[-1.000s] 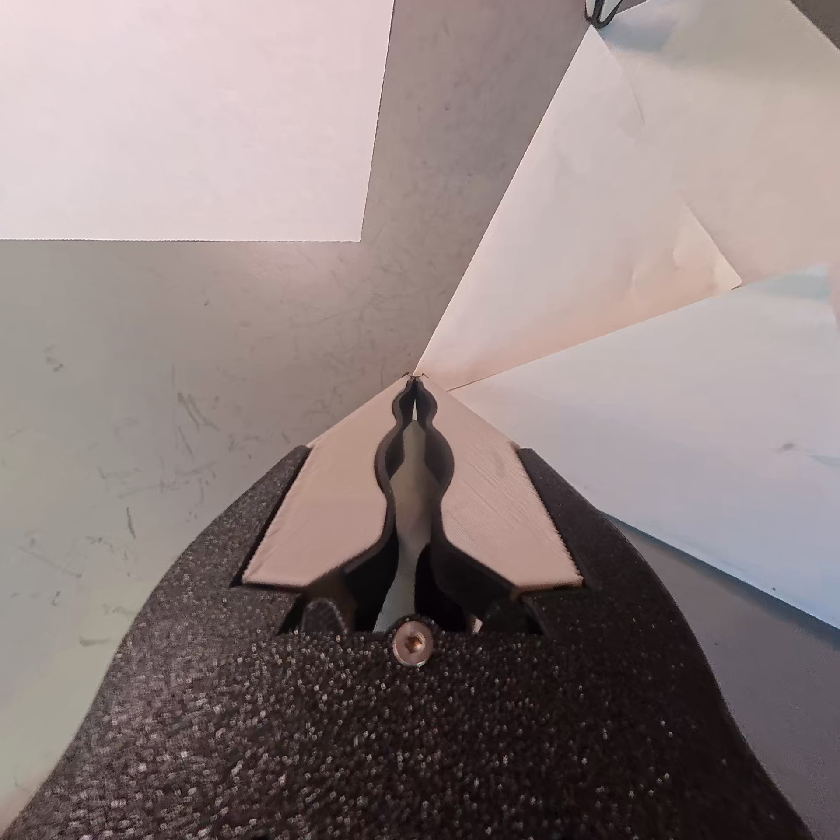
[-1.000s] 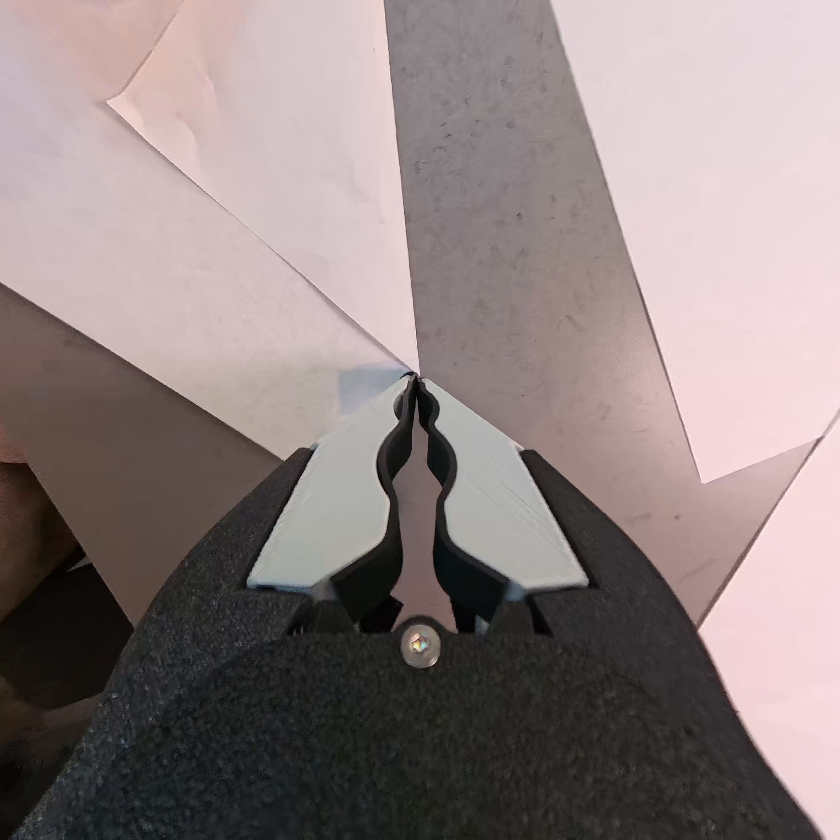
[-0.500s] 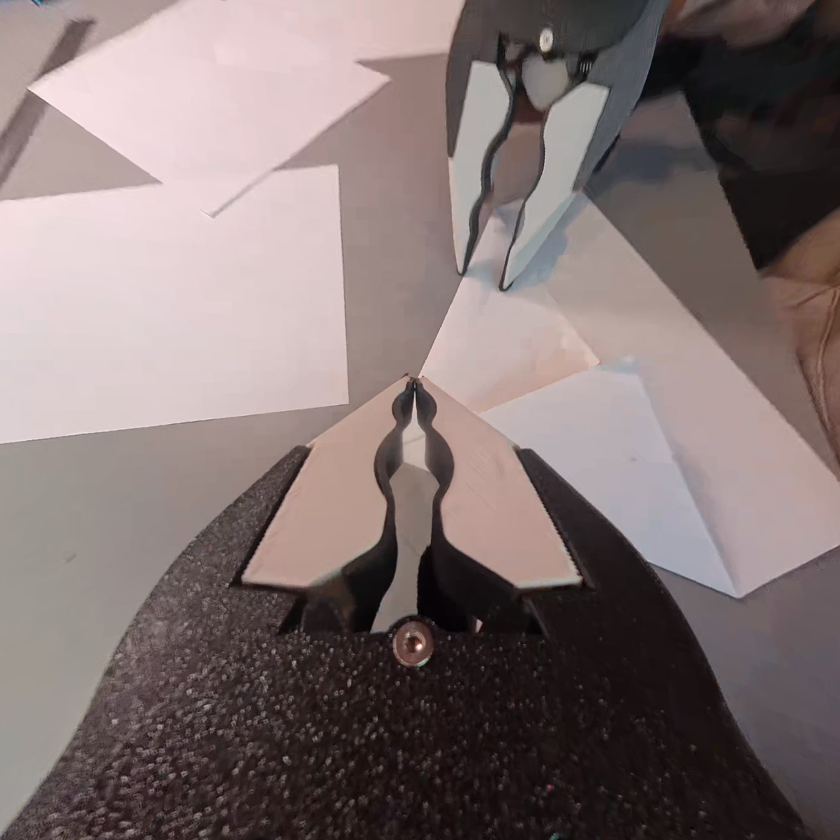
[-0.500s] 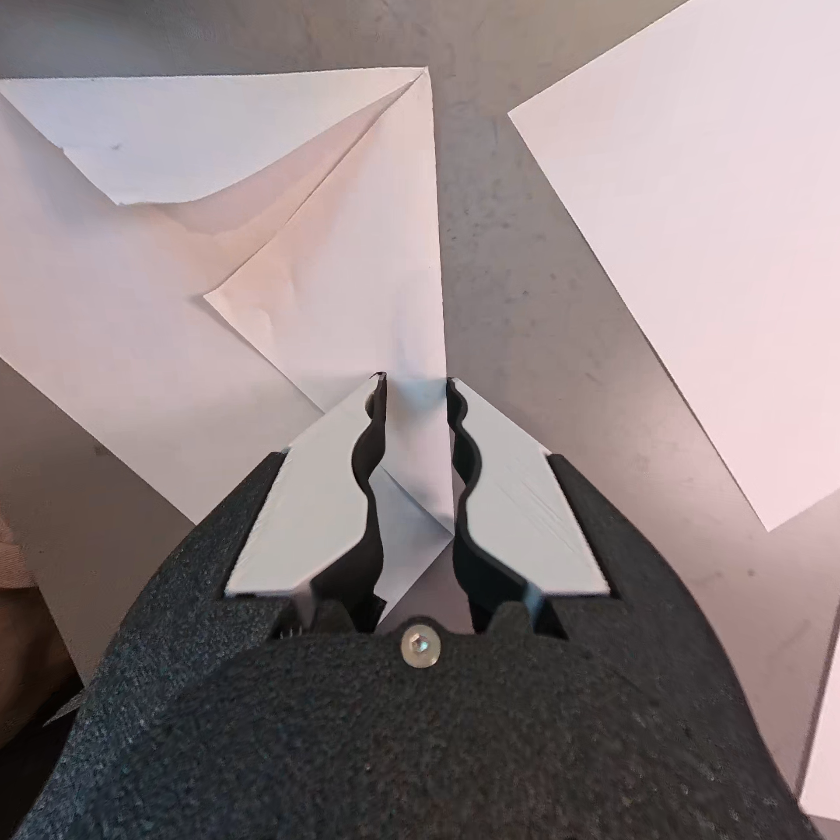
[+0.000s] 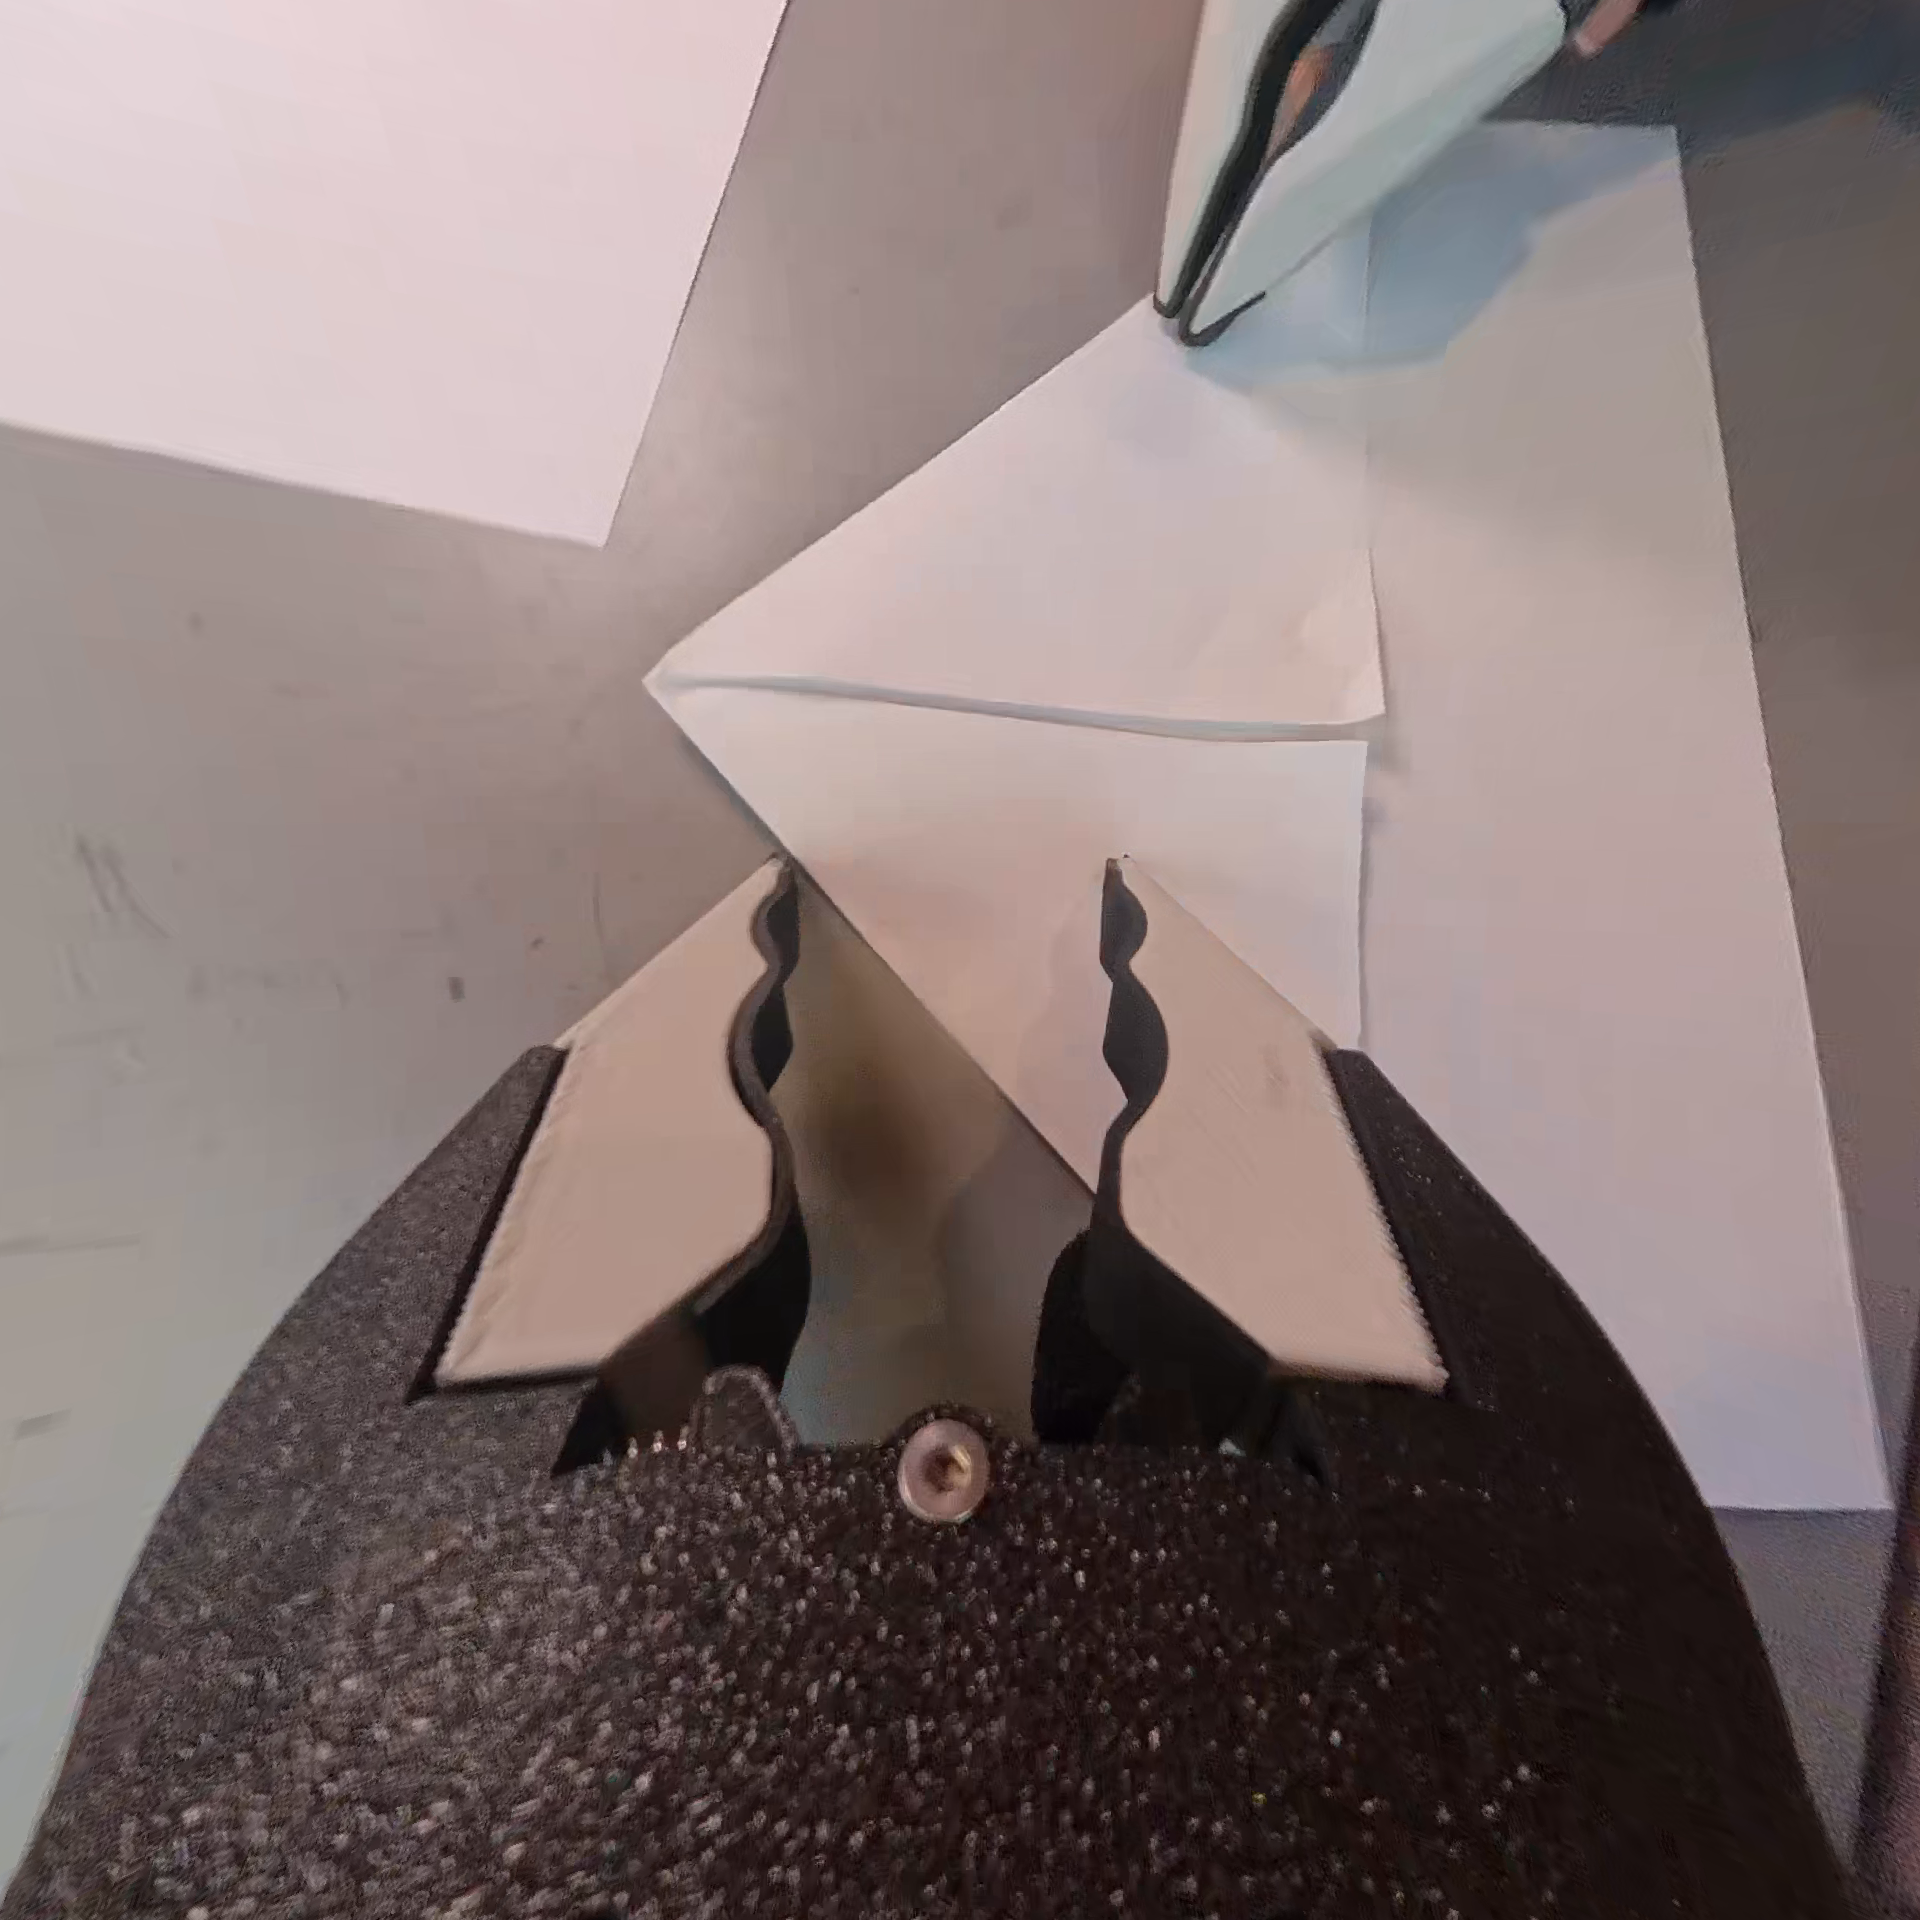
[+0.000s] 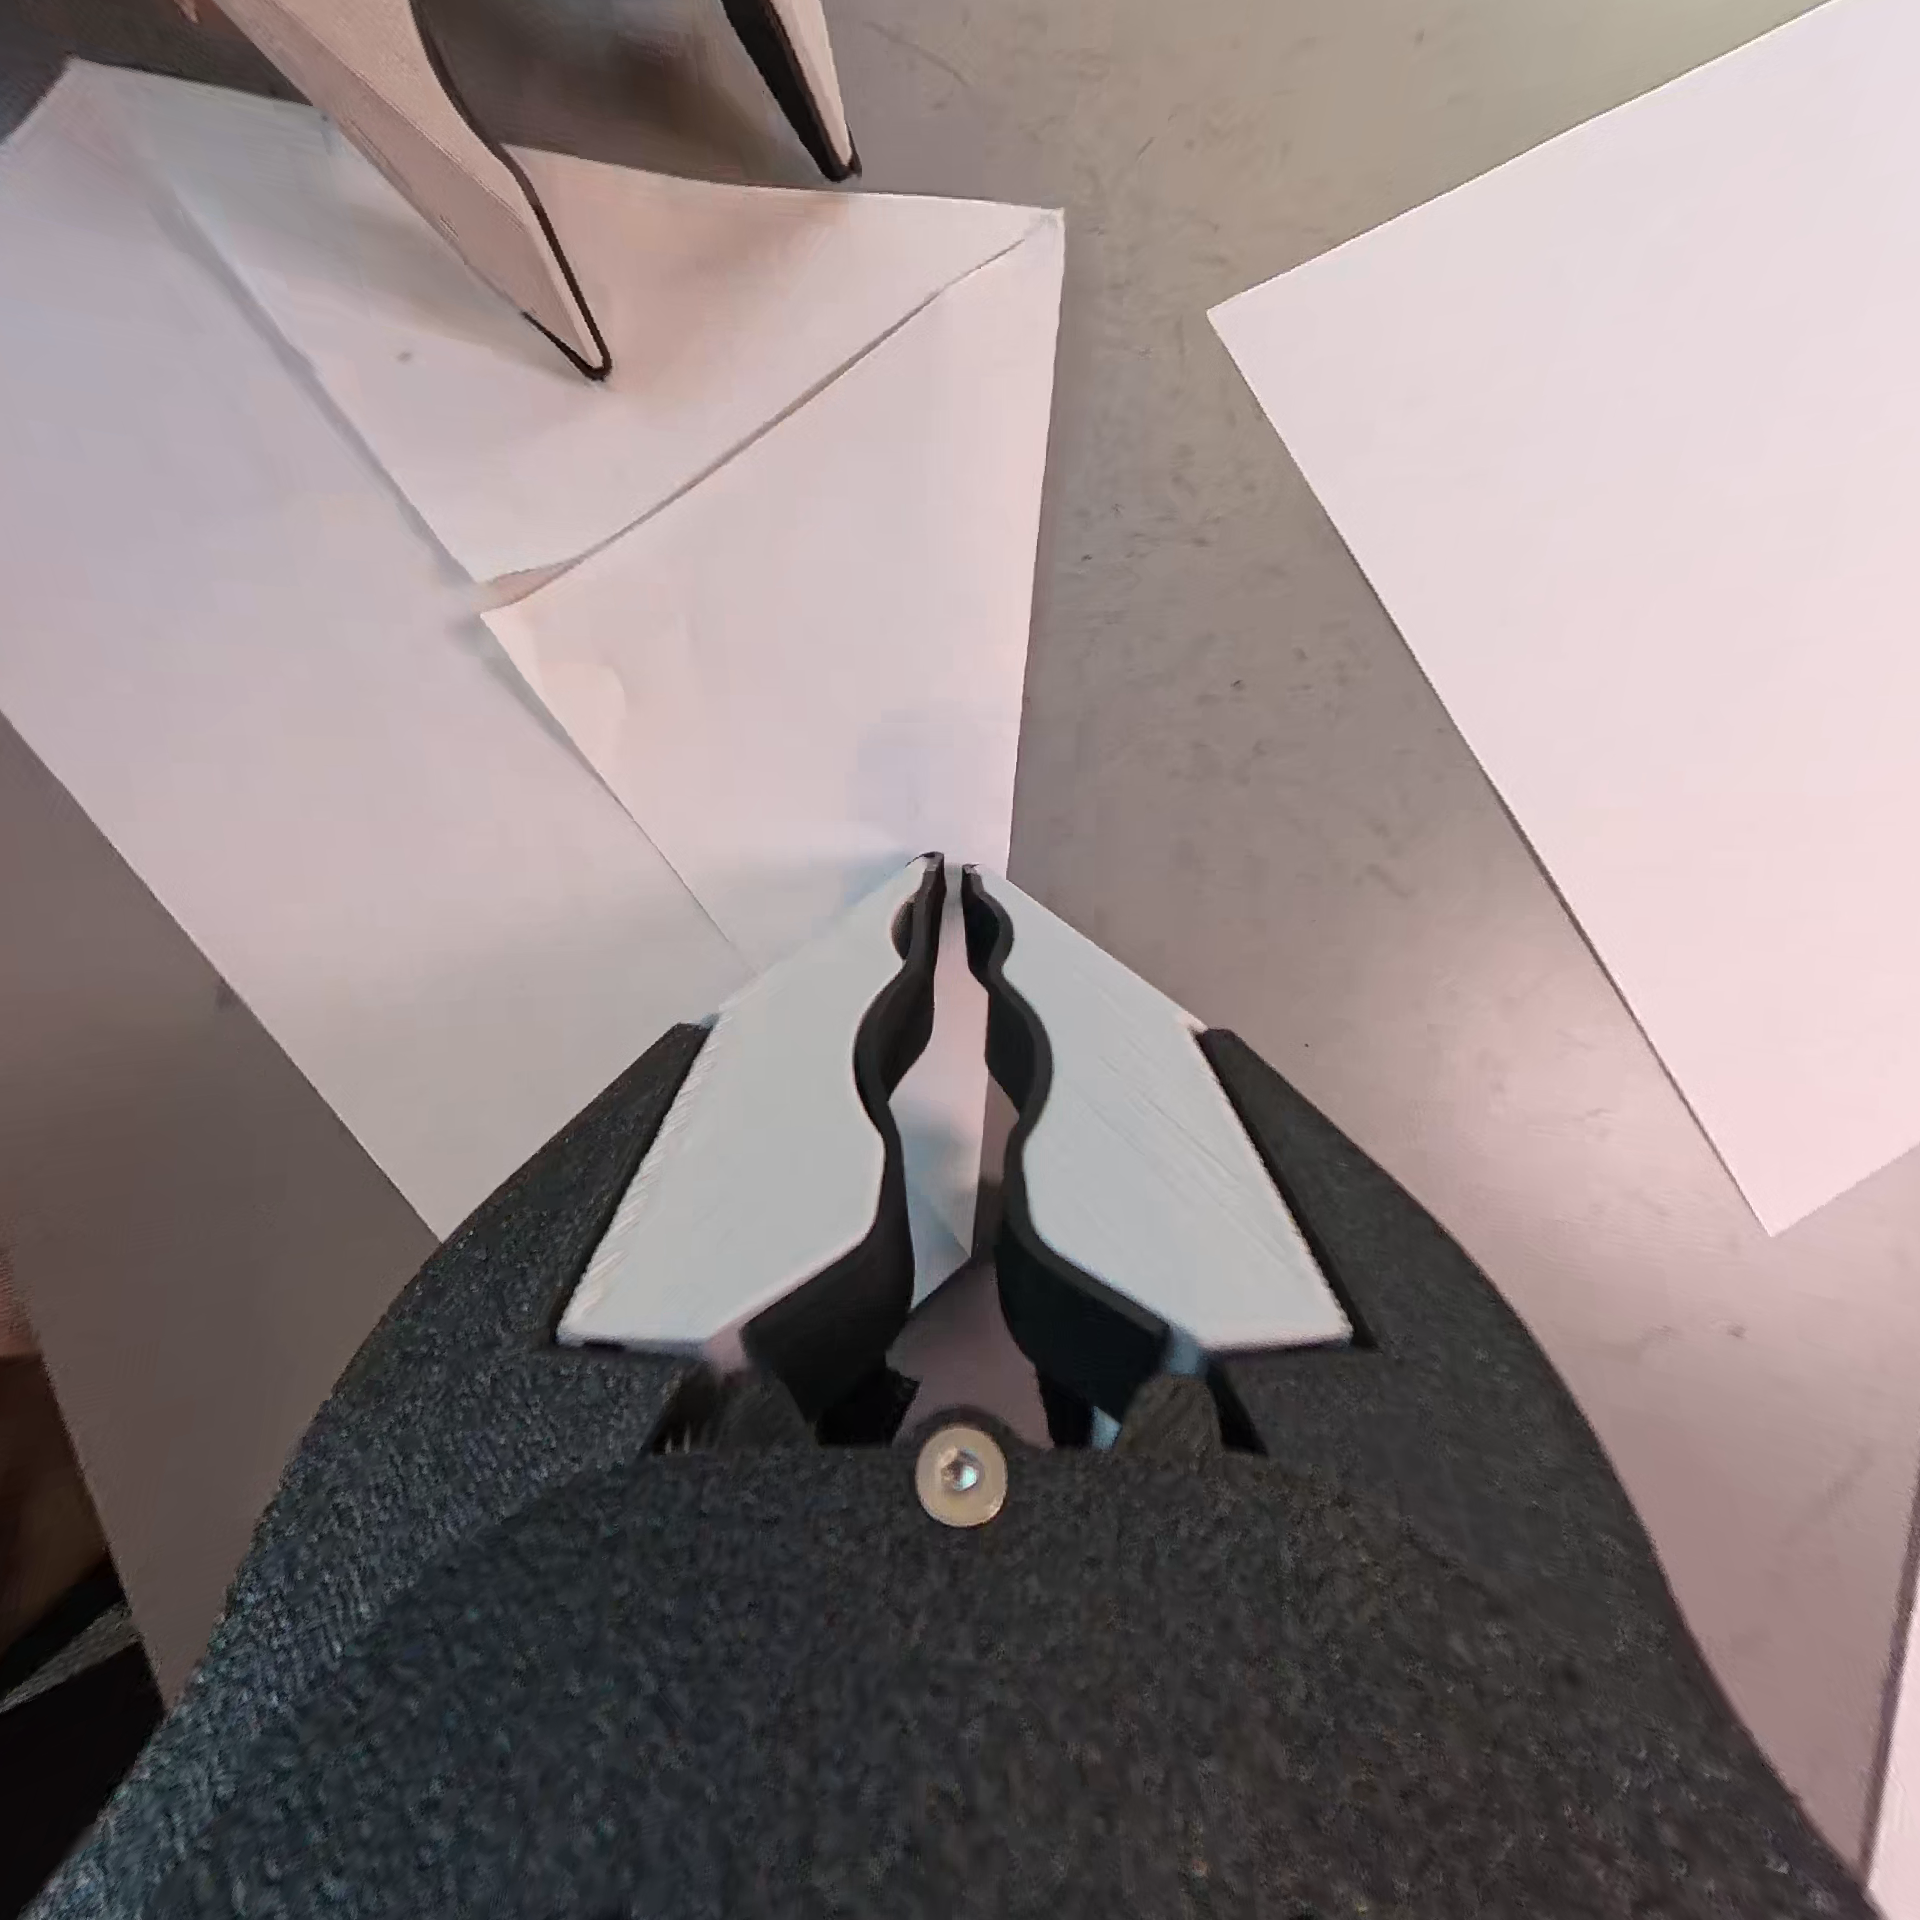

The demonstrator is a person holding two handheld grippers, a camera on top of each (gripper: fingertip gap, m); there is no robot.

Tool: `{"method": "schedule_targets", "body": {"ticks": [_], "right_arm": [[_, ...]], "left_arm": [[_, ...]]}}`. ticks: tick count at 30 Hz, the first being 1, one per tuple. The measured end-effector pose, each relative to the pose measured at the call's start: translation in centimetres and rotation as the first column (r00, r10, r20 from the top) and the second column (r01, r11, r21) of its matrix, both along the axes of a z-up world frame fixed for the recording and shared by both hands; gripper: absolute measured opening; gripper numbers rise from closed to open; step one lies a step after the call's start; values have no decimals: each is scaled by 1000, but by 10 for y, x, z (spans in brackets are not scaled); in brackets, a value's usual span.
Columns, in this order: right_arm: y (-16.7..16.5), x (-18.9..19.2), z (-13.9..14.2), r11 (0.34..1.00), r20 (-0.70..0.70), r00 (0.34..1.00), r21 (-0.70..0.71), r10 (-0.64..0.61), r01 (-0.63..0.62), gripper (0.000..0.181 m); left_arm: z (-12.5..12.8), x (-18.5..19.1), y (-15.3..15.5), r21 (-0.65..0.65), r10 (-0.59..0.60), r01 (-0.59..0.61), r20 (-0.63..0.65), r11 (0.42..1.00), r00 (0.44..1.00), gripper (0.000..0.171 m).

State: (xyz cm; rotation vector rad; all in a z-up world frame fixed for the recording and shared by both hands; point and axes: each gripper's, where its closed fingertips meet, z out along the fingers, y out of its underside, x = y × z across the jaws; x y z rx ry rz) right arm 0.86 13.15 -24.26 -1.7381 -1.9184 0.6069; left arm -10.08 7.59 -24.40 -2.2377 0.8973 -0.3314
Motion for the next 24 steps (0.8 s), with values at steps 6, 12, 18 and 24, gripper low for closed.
{"method": "schedule_targets", "body": {"ticks": [6,12,18,24], "right_arm": [[6,-15,8,987,18,999,-155,37,-34,34],[3,-38,1,989,170,981,-131,90,-68,41],[-5,-48,0,998,171,984,31,45,-51,27],[-9,-49,2,998,62,997,-47,55,-52,7]], "left_arm": [[1,9,-1,26,-46,45,21,999,999,42],[0,8,-2,25,-39,38,22,999,999,42],[1,4,-3,16,16,-17,52,1000,999,42],[13,-11,7,-86,78,-60,229,994,970,44]]}}
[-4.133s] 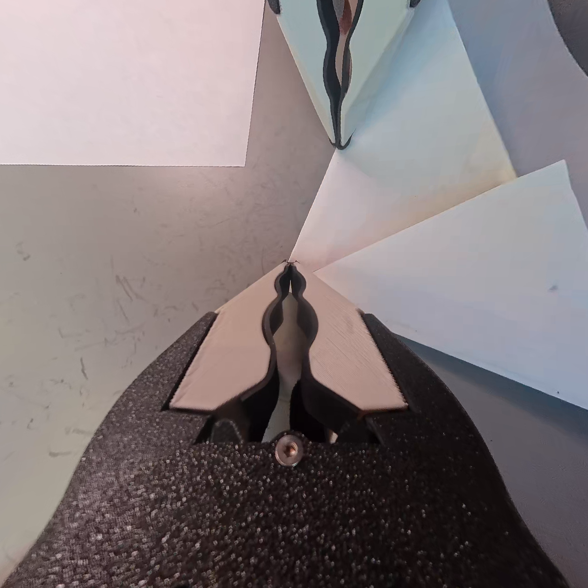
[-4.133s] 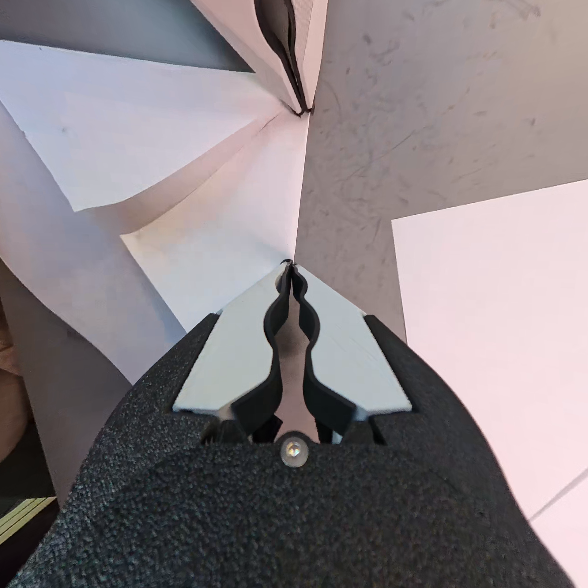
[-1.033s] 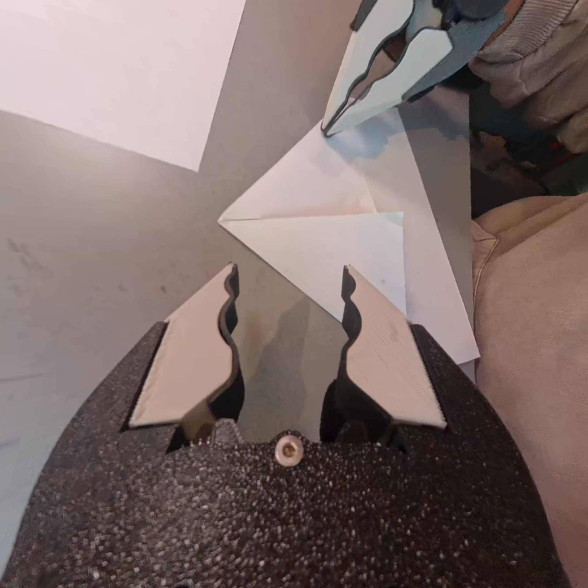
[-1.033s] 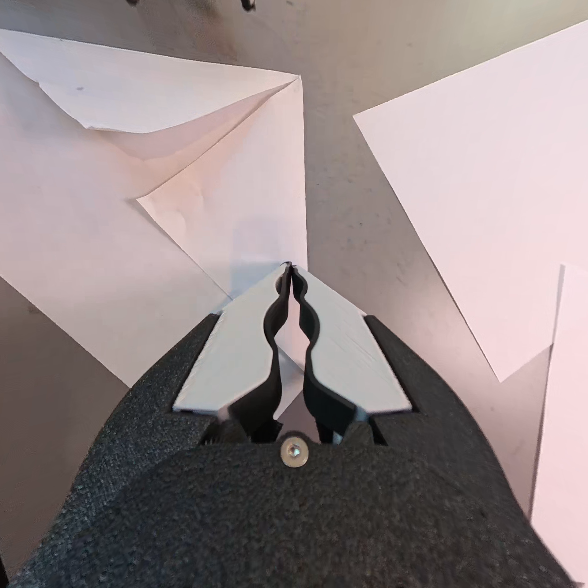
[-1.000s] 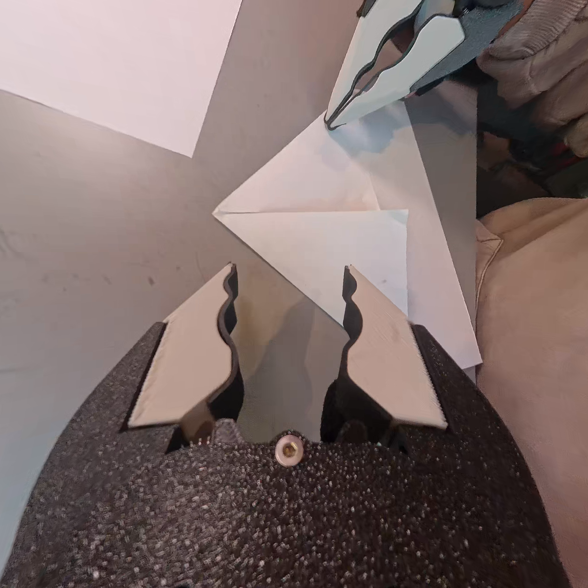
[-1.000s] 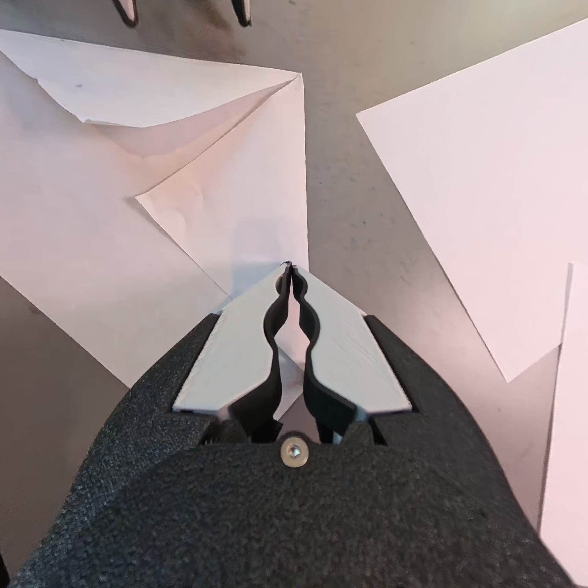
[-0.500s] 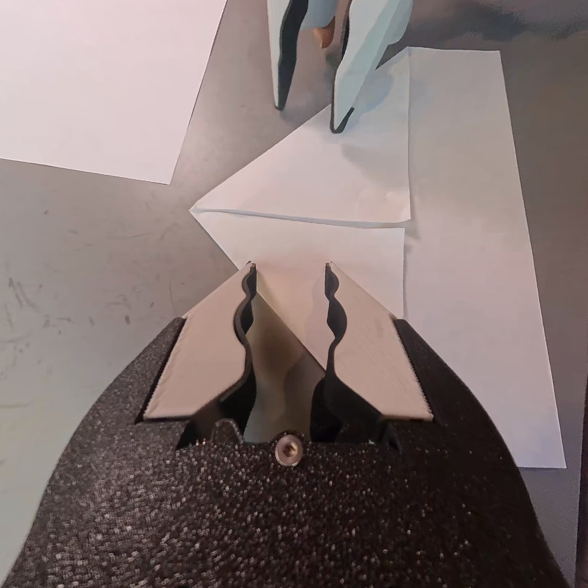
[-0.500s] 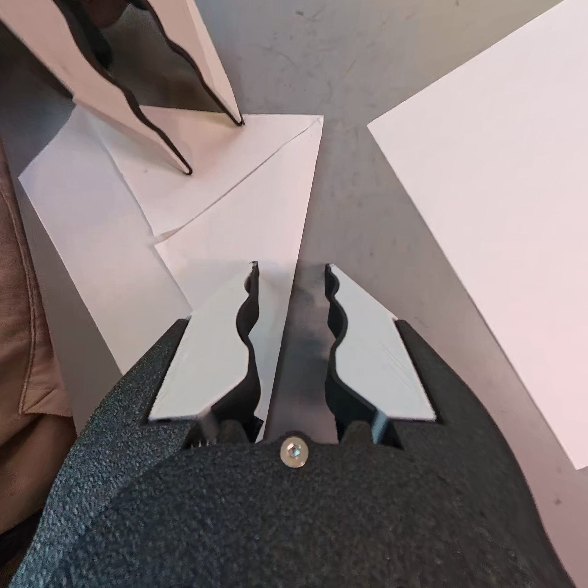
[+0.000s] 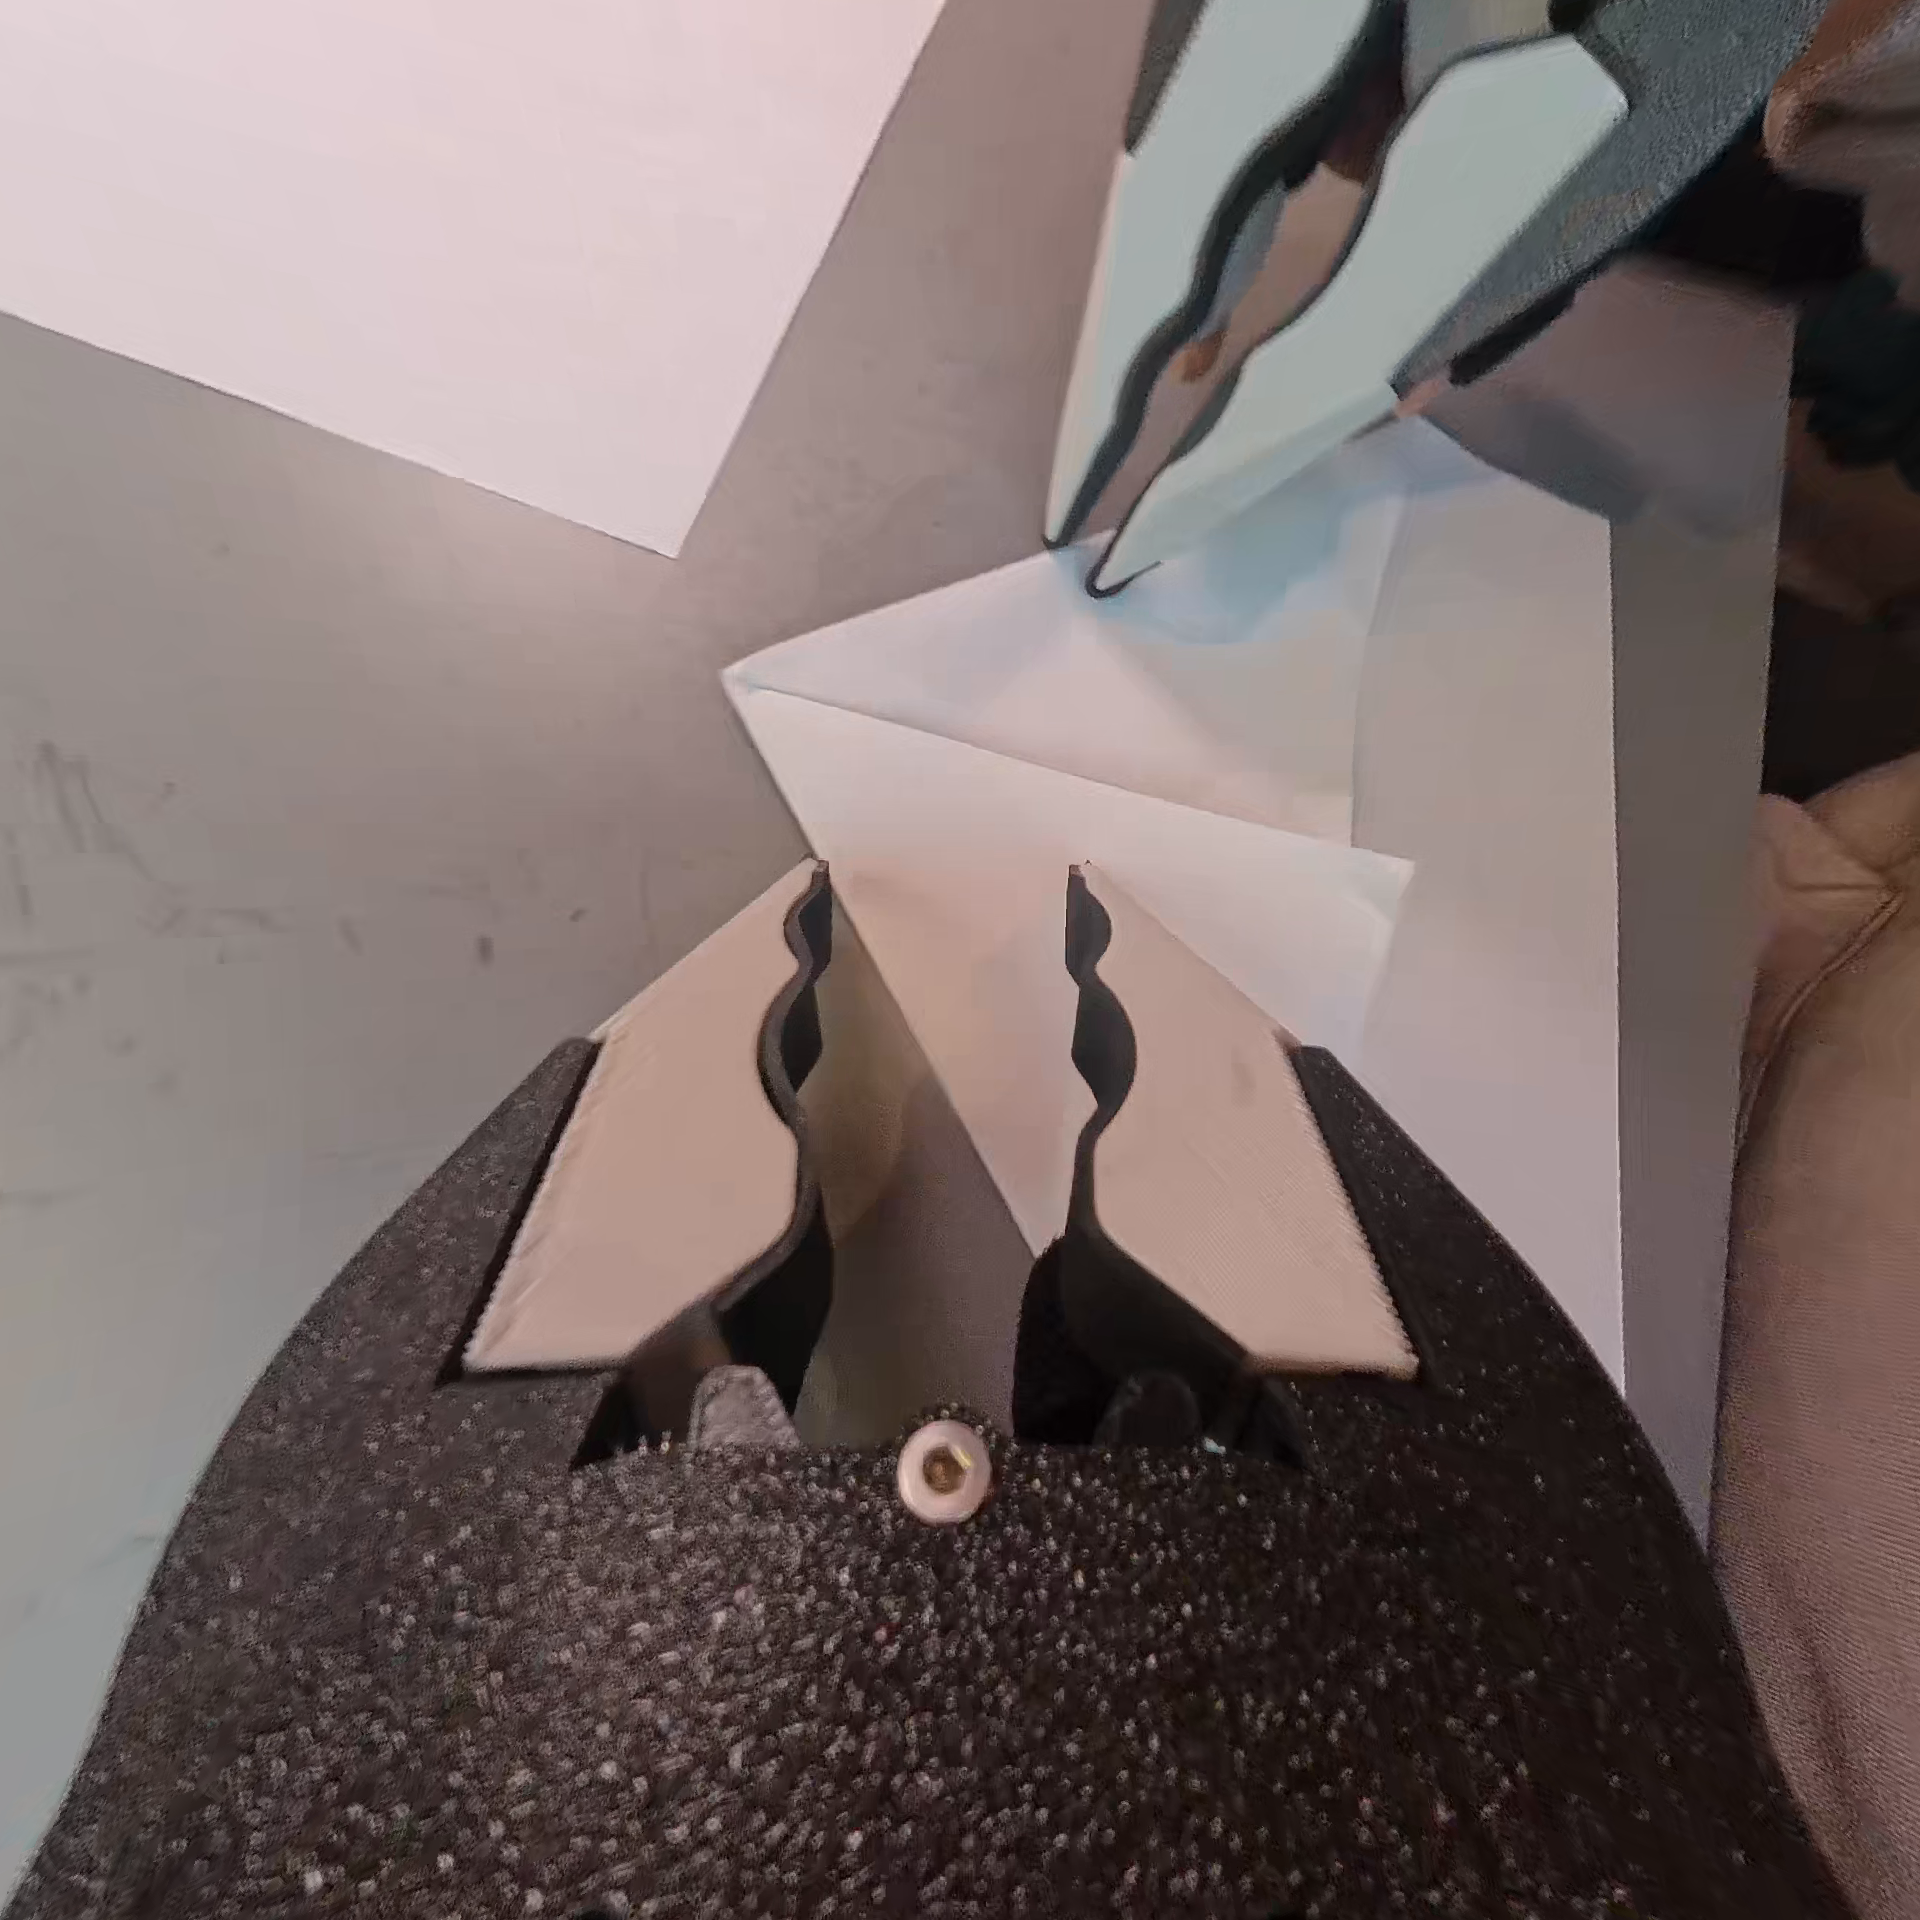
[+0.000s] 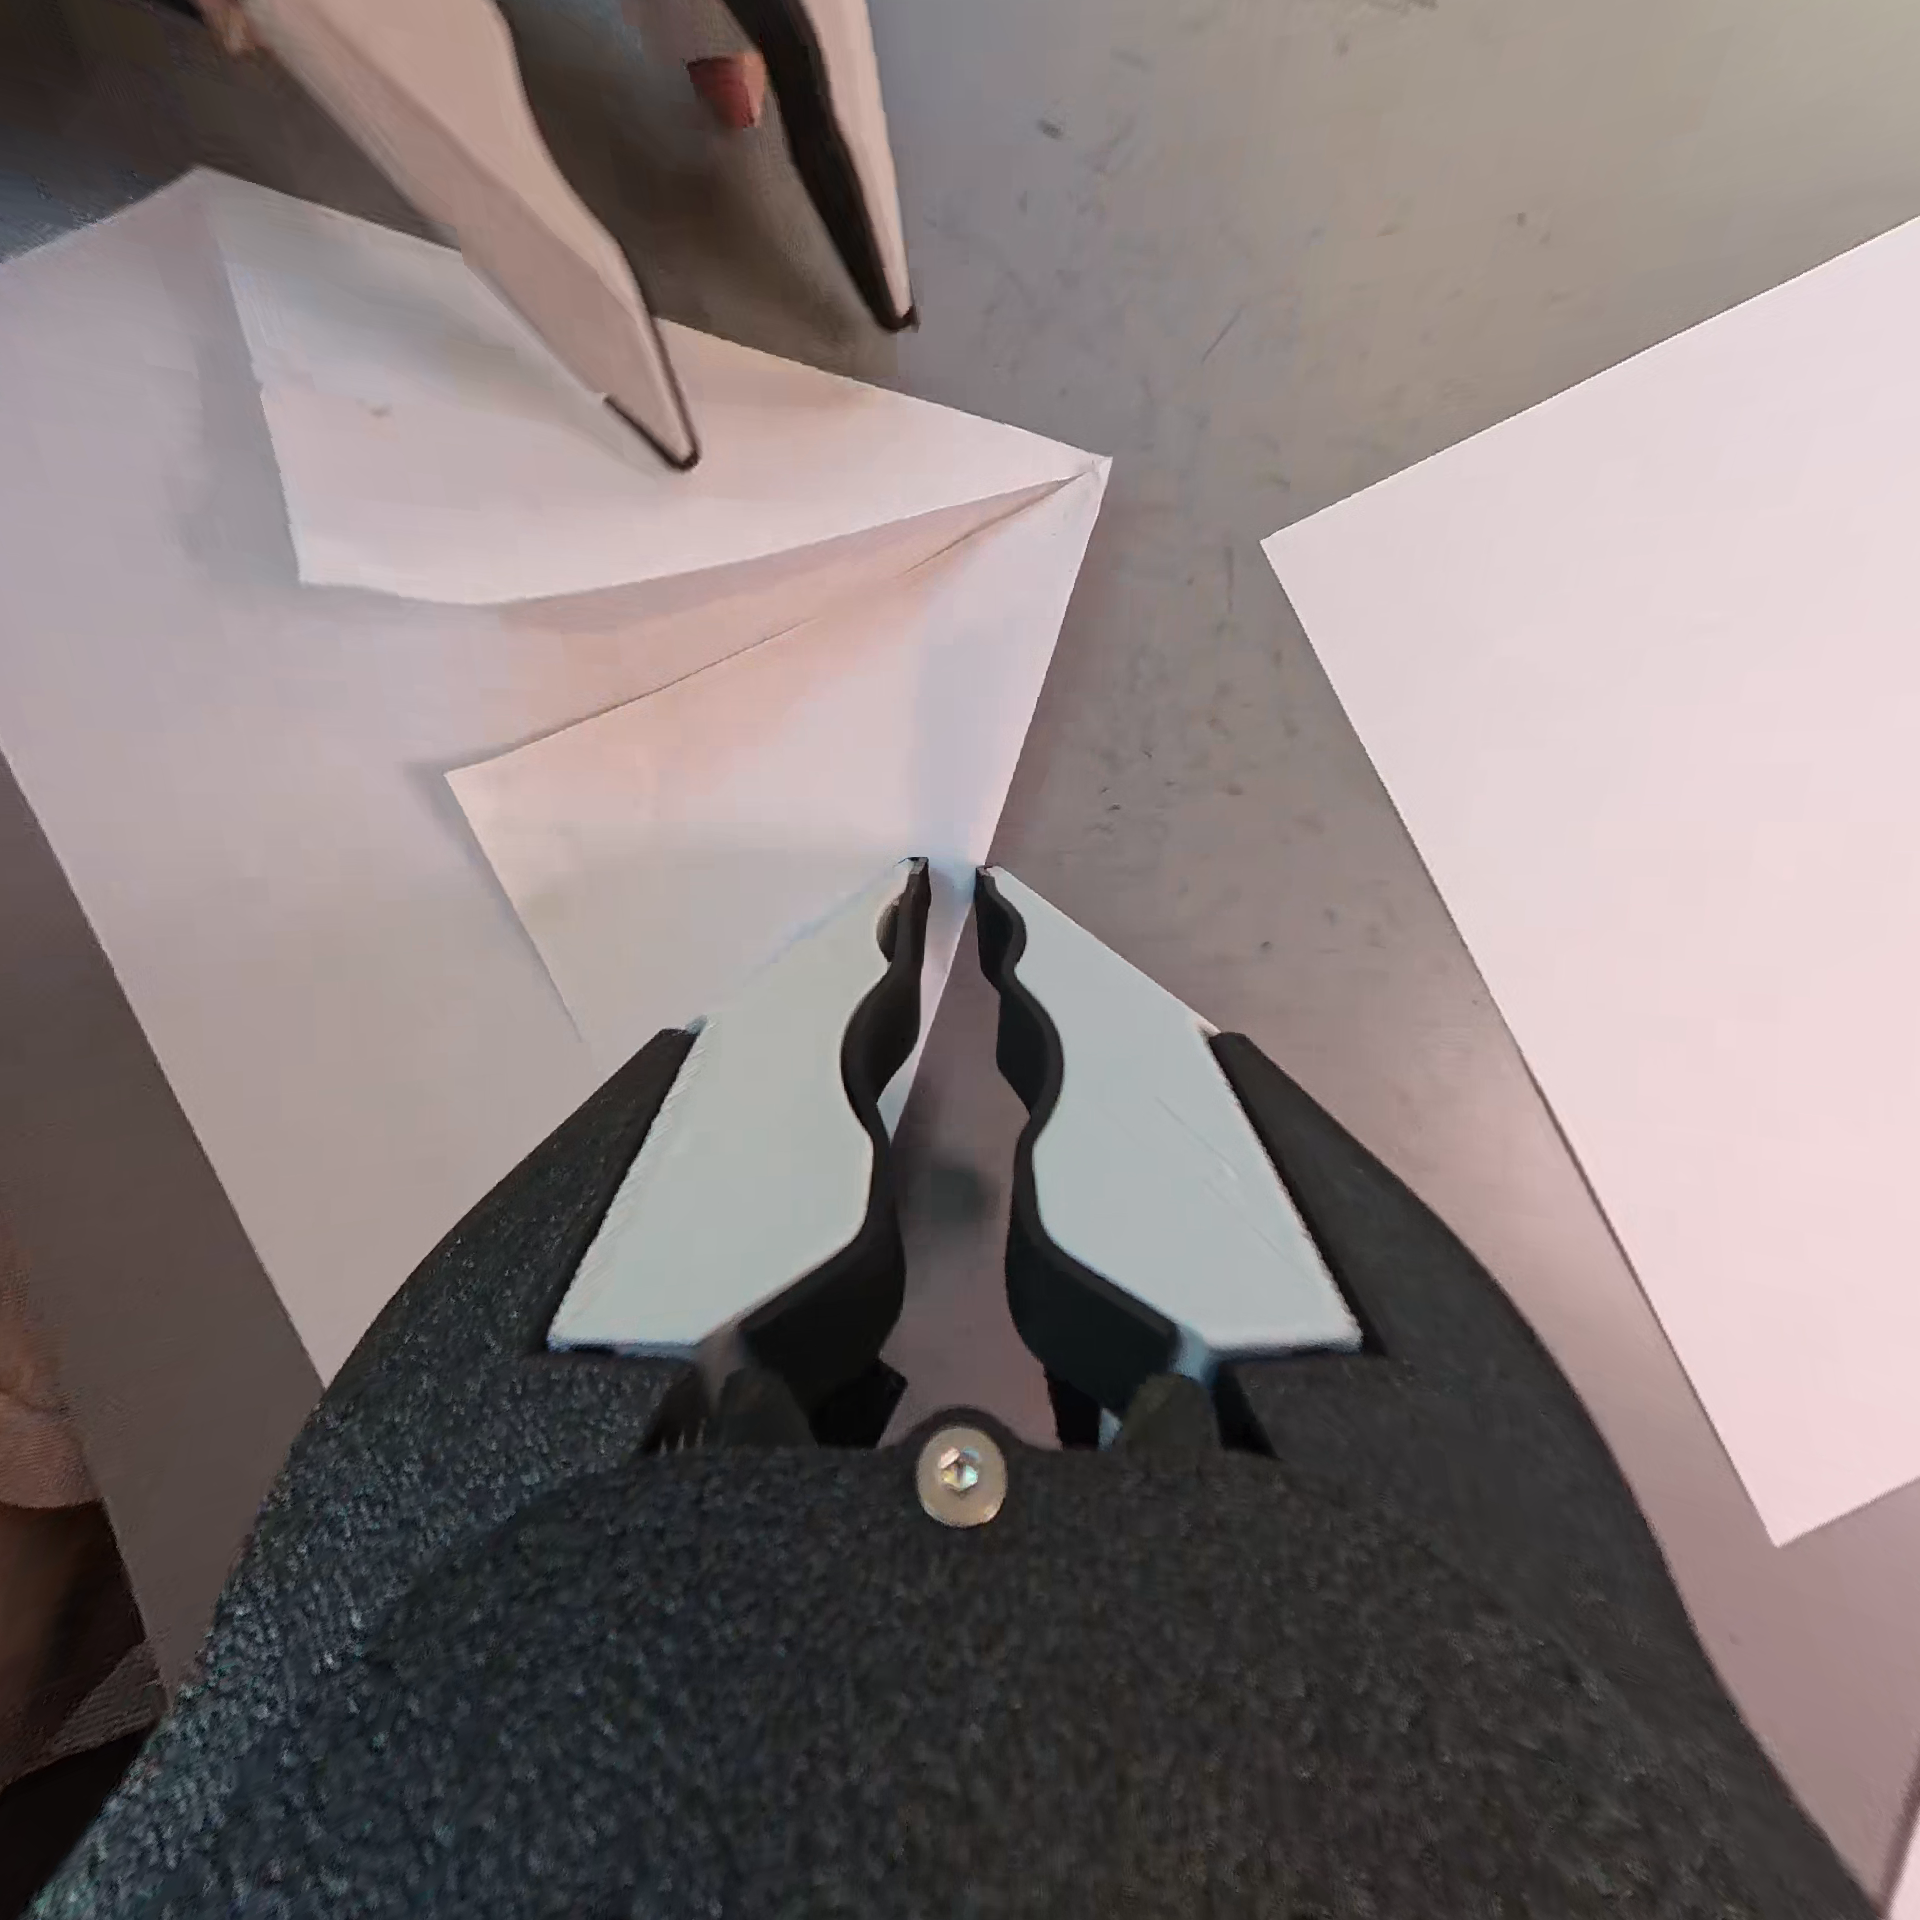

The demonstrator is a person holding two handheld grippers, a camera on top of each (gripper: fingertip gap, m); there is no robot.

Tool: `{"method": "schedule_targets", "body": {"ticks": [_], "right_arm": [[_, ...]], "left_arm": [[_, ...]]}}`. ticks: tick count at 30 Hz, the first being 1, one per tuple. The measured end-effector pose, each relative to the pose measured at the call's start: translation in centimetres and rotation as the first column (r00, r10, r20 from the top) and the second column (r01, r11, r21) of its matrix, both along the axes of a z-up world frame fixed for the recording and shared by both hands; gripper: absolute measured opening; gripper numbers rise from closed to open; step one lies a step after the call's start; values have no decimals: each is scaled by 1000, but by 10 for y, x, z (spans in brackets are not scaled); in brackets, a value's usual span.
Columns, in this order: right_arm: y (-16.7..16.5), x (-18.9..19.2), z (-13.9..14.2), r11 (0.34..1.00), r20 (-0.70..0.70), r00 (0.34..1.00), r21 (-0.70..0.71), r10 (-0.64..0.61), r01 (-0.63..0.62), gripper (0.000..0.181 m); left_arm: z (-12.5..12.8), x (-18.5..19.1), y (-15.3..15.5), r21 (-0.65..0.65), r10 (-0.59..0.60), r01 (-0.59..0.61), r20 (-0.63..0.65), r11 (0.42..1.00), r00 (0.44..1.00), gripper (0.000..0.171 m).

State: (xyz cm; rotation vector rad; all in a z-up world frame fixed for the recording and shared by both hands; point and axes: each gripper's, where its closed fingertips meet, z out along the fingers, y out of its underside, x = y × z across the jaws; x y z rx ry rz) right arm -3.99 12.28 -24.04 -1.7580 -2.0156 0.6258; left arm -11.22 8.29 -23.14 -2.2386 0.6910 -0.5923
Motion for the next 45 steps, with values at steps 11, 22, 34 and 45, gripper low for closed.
{"method": "schedule_targets", "body": {"ticks": [11,22,34,45], "right_arm": [[0,5,24,1000,-115,993,-18,9,-11,2],[-27,15,-3,999,84,996,34,9,-11,30],[-13,5,9,991,-110,988,90,112,-102,0],[-2,10,19,998,-146,988,41,51,-46,15]], "left_arm": [[4,1,9,-185,-88,121,176,975,980,50],[-12,5,3,18,-142,155,-311,988,940,26],[3,-10,19,-93,-132,129,-27,987,991,48],[-10,-1,42,-85,-467,459,-149,884,872,22]]}}
